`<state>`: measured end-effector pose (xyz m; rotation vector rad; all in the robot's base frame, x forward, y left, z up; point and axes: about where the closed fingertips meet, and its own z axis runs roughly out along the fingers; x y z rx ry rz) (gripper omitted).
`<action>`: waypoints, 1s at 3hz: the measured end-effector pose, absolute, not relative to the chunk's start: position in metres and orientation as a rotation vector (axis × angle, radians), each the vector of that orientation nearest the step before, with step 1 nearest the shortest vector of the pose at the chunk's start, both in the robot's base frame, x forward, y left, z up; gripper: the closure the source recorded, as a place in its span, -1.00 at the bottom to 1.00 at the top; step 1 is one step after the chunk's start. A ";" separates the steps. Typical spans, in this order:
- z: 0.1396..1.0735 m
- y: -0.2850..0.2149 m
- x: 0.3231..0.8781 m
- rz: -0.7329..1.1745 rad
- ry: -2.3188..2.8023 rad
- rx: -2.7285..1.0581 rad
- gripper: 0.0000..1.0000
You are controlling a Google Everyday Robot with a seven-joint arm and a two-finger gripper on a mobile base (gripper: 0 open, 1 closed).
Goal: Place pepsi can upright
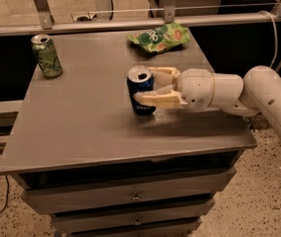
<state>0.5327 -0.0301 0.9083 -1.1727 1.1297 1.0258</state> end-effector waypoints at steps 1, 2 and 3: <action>0.891 -0.036 0.536 1.067 1.206 -1.168 1.00; 0.880 -0.040 0.537 1.097 1.241 -1.164 0.66; 0.882 -0.040 0.537 1.097 1.241 -1.165 0.05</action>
Offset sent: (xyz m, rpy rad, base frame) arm 0.0077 -0.0217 -0.0431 -0.0508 0.1698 0.0119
